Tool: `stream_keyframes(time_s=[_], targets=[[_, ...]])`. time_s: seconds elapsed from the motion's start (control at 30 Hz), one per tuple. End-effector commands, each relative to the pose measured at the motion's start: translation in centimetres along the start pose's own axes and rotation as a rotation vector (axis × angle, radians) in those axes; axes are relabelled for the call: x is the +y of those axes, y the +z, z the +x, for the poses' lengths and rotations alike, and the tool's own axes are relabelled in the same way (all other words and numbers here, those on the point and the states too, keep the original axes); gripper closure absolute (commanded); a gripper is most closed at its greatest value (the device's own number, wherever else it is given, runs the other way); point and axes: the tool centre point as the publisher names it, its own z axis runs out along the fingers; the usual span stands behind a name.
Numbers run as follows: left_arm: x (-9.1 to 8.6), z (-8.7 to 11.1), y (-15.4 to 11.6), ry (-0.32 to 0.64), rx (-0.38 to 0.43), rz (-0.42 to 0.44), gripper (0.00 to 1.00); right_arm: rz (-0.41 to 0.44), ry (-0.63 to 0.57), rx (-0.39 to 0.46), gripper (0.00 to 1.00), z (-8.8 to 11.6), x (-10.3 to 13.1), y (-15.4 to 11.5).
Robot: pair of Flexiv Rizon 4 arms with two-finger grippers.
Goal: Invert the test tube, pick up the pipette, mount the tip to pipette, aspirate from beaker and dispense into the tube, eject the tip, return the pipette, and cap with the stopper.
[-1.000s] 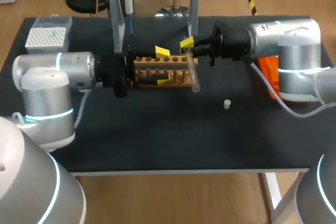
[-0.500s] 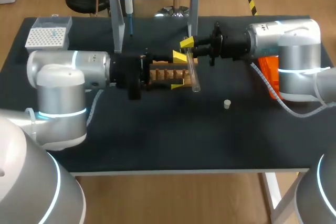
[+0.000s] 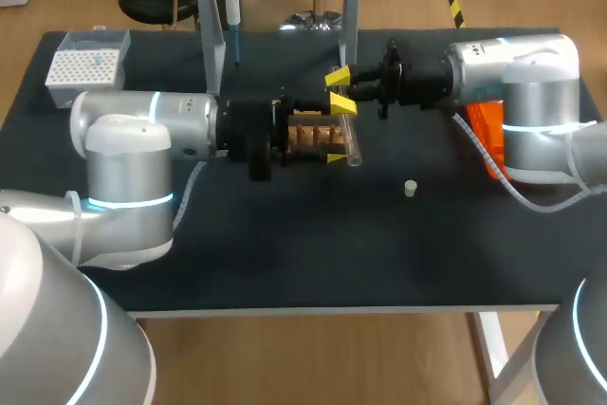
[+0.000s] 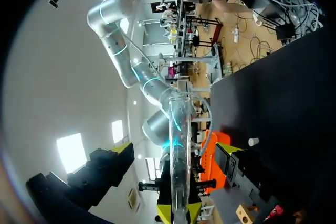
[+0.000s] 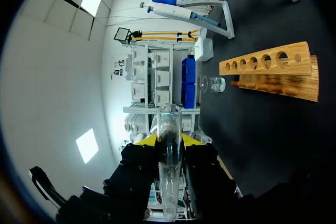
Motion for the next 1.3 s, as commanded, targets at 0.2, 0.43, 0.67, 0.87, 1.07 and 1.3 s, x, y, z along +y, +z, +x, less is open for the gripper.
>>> stream_keyframes(time_s=[0.2,0.43,0.67,0.87,1.07,1.3], targets=[[0.1,0.22,1.18,-0.003,-0.002,-0.004,0.02,0.001,0.0,-0.003,1.0,0.08,0.0,-0.07],[0.28,0.24,1.3,-0.008,-0.006,-0.022,0.49,0.001,0.0,-0.003,1.0,0.08,0.0,-0.07],[0.32,0.12,1.34,-0.001,-0.006,-0.024,0.6,0.001,0.0,-0.003,1.0,0.08,0.0,-0.07],[0.3,0.08,1.33,0.007,-0.004,-0.029,0.63,0.001,0.0,-0.003,1.0,0.08,0.0,-0.07],[0.2,0.09,1.19,0.007,-0.005,-0.037,0.64,0.001,0.0,-0.003,1.0,0.08,0.0,-0.07],[0.16,0.1,1.1,0.005,-0.005,-0.041,0.65,0.001,0.0,-0.003,1.0,0.08,0.0,-0.07]])
